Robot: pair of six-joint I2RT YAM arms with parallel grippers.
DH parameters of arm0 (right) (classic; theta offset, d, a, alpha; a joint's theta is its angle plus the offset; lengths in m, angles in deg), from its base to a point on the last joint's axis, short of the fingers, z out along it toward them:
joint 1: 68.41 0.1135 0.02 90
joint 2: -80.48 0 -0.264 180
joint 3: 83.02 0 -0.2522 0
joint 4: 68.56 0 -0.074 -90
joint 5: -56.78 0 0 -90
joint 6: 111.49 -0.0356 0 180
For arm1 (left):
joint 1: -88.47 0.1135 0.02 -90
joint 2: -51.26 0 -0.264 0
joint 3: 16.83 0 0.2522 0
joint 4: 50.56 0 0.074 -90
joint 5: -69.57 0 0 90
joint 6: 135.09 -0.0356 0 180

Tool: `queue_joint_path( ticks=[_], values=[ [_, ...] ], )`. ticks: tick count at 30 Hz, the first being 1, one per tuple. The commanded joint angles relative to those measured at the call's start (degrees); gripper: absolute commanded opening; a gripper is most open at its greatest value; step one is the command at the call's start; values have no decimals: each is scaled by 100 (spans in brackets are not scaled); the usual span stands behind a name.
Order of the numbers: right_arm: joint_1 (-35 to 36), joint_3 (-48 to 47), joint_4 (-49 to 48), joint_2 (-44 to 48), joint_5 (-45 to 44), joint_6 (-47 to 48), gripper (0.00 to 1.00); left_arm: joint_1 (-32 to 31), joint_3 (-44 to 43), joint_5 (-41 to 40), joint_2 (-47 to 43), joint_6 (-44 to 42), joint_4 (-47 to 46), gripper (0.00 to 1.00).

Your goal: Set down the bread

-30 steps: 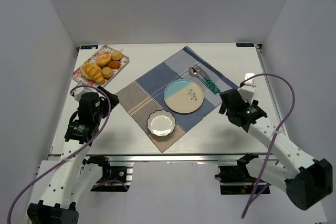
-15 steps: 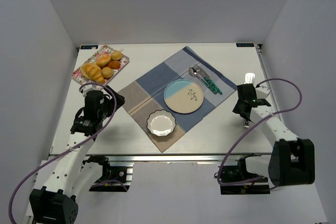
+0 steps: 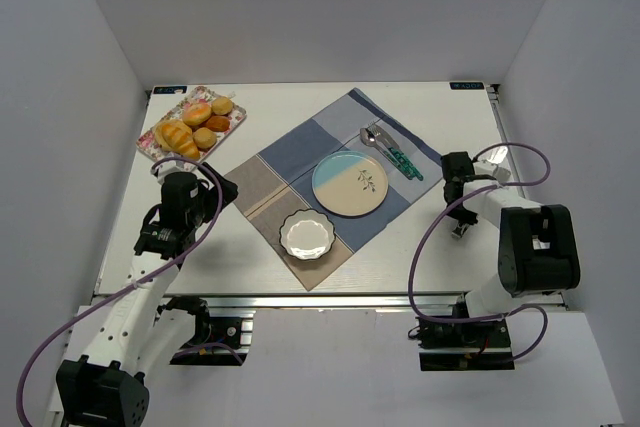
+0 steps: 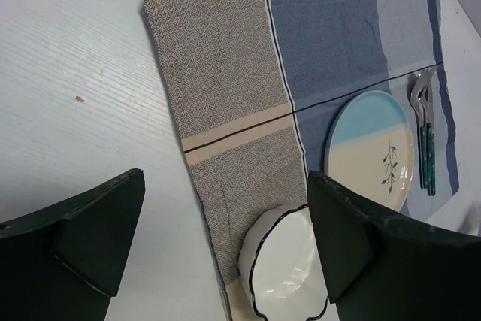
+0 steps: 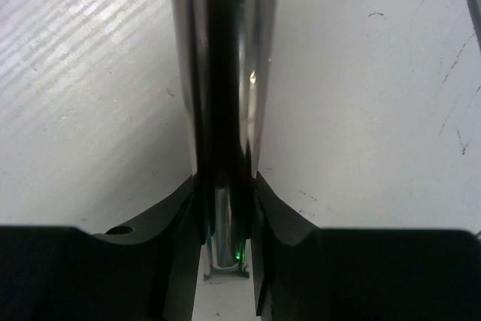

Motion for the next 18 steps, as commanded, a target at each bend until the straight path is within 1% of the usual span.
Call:
queue_joint_path(
  ticks=[1, 2, 3, 8, 10, 15, 16, 17, 18],
  values=[
    [-35, -238, -118, 53, 122, 16, 28, -11, -32, 104, -84, -83, -95, 98],
    [-35, -238, -127, 105, 184, 69, 25, -2, -32, 131, -84, -92, -112, 98],
    [-35, -229, -136, 237, 263, 113, 20, -11, -40, 148, -84, -101, -112, 98],
    [-35, -168, -162, 764, 852, 605, 8, -2, -32, 350, -93, -118, -174, 98],
    [-26, -159, -127, 984, 1046, 719, 0, -2, -14, 429, -84, -153, -209, 98],
    [-26, -98, -240, 1545, 1722, 1254, 0, -2, -32, 746, -49, -311, -323, 98],
    [-26, -71, -302, 1669, 2106, 1360, 0, -11, -40, 781, -41, -321, -341, 98],
    [-26, -2, -381, 1905, 2414, 1483, 0, -2, -41, 999, -49, -347, -384, 98],
    [-26, 51, -591, 2038, 3305, 1789, 0, -2, -23, 1123, -49, -434, -446, 98]
  ],
)
